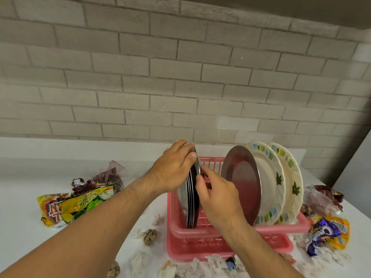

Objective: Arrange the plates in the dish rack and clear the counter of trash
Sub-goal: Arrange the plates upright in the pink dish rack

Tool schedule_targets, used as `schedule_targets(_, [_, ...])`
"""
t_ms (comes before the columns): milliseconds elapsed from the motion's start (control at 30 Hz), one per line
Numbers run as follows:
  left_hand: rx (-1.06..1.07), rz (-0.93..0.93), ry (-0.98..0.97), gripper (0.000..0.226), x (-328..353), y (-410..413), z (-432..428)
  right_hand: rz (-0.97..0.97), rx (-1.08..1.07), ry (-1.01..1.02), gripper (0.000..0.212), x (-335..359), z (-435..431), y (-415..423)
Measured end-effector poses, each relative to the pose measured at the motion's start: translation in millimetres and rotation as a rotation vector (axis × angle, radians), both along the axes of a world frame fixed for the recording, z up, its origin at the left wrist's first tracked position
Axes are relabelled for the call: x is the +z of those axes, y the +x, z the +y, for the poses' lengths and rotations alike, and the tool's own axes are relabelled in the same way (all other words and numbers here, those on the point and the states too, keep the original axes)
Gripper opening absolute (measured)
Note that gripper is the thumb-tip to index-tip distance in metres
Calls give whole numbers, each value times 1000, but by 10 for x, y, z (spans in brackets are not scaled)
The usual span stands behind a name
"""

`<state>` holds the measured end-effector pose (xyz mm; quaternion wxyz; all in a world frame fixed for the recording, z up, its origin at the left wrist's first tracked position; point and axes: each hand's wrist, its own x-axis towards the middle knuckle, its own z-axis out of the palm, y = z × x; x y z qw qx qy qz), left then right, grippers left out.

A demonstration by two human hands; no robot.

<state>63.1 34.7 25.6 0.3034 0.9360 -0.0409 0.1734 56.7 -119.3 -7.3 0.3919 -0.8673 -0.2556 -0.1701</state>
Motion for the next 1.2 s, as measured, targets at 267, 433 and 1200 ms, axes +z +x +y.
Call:
schedule_targets(267, [19, -20, 23, 48, 5, -21, 33, 107, -168, -273, 29, 357, 64, 346])
schedule_targets(433, [22, 4, 23, 45, 27, -4, 32, 95, -249, -263, 26, 661, -17, 501])
schedule_targets(1200, [30, 30, -19, 44, 38, 12, 48, -41, -419, -781, 28, 560, -385, 515])
